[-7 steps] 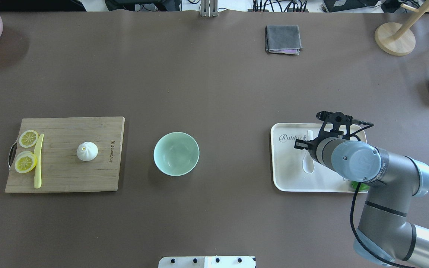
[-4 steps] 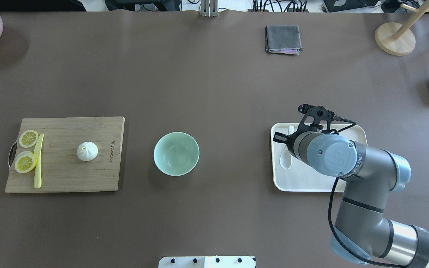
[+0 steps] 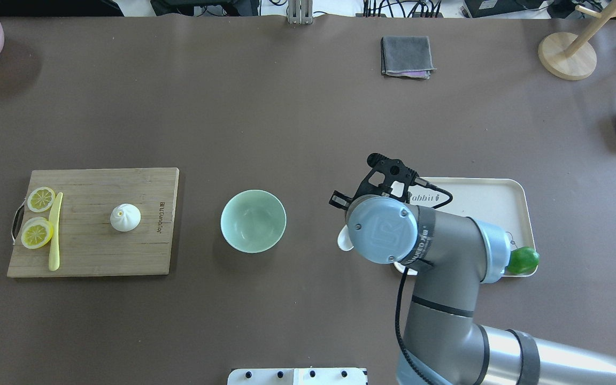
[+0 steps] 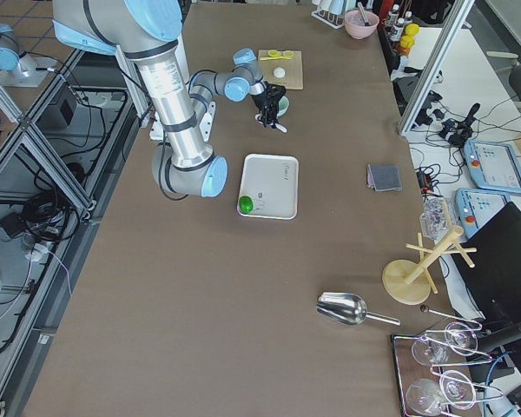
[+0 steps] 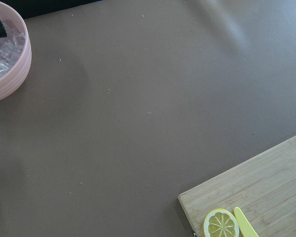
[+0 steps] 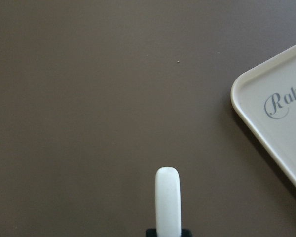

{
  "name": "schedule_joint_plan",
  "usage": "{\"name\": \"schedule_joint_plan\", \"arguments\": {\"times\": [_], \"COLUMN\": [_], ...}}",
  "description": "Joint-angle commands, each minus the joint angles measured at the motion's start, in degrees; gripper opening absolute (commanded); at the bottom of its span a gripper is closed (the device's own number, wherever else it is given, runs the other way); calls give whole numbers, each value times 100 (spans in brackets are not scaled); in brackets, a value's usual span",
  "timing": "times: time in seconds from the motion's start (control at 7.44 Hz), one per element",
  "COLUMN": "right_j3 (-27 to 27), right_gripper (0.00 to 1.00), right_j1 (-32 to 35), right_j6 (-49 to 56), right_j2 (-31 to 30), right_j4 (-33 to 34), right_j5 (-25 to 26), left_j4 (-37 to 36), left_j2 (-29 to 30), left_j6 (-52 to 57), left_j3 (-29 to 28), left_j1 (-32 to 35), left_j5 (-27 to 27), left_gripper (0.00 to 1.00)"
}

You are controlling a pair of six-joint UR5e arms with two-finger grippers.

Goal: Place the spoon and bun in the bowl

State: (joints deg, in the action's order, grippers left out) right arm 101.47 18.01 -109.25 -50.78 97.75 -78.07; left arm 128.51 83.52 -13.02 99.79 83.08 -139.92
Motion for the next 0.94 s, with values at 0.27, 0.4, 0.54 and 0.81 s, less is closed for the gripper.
{"name": "schedule_joint_plan", "arguments": {"times": [0.27, 0.4, 0.54, 0.81], "right_j3": [-1585, -1639, -1691, -2182], "right_gripper": [0, 0, 0, 0], "right_j1": [-333, -447, -491, -492], "right_j6": [-1132, -1159, -1342, -1484], "right_j2": [1509, 1545, 1658, 1984], "right_j4": [368, 394, 412, 403], "right_j5": [398, 616, 687, 897], "left_j4": [156, 165, 165, 165], "left_j2": [-142, -160, -160, -160], "left_j6": [-8, 1, 1, 1], "left_j3": [5, 5, 5, 5], "left_j1": [-20, -20, -20, -20], "left_j5": [0, -9, -9, 0], "left_gripper": [99, 99, 99, 98]}}
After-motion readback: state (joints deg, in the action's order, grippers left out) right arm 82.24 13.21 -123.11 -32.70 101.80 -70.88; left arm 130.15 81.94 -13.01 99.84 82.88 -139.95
